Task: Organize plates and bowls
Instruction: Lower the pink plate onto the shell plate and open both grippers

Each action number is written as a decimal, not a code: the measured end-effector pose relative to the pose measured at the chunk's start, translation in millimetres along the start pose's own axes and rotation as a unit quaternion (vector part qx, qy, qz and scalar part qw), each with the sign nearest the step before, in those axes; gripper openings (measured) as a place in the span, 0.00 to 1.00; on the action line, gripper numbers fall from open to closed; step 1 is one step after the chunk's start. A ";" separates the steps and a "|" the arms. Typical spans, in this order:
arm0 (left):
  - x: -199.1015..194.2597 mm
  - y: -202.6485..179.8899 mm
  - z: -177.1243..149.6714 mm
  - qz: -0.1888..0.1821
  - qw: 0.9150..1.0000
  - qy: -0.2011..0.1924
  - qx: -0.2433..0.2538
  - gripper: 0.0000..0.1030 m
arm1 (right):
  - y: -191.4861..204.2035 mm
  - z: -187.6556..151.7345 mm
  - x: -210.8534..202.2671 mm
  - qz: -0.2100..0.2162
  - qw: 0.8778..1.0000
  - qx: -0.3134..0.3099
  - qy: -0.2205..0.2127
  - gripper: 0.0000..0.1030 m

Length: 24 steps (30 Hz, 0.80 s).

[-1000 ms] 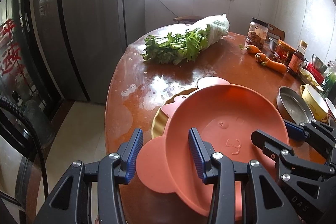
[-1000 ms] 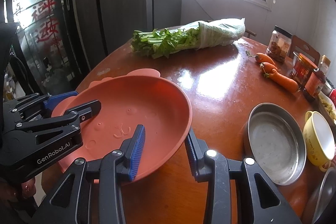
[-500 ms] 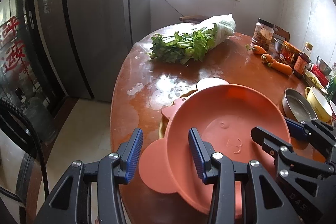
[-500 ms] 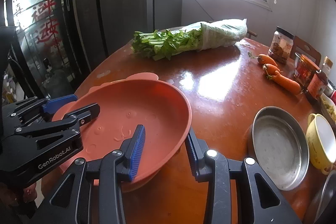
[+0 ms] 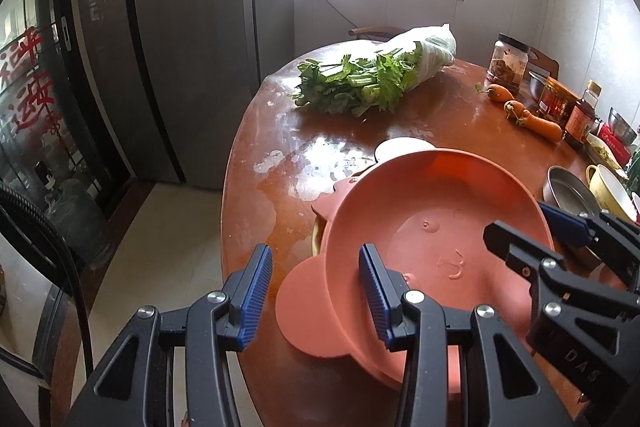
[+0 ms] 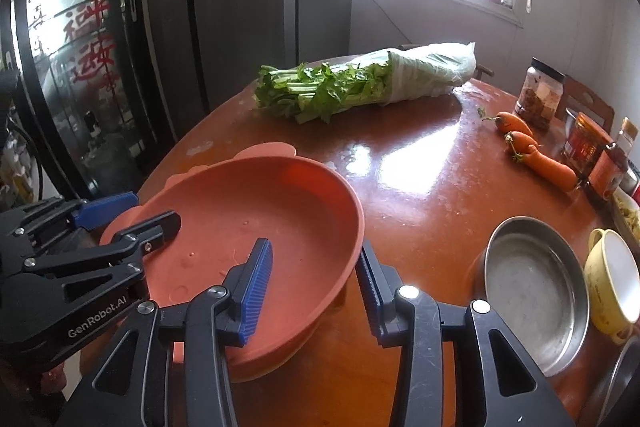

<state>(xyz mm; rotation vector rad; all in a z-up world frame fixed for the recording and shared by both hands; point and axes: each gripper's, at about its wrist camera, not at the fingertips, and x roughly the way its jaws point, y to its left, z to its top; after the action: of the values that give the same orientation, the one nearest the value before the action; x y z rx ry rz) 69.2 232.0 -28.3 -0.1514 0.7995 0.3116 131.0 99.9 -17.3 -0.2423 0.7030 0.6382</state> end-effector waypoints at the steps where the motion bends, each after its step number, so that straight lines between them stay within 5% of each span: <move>1: -1.0 -0.5 -0.3 -0.001 1.000 -0.001 0.000 0.44 | -1.0 0.7 -1.4 0.000 1.000 0.001 -0.001 0.46; 13: -27.7 -7.8 1.2 -0.002 1.000 -0.022 -0.005 0.50 | -14.7 0.0 -28.3 0.008 1.000 0.015 -0.021 0.49; 24: -60.9 -54.8 1.7 -0.043 0.998 -0.047 0.021 0.56 | -62.4 -20.8 -53.8 -0.026 0.999 0.035 -0.010 0.49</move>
<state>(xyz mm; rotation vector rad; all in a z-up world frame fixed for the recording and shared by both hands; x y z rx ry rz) 48.6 167.4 17.8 -0.1306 0.7039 0.2180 127.3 17.4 3.0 -0.1891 0.6953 0.5644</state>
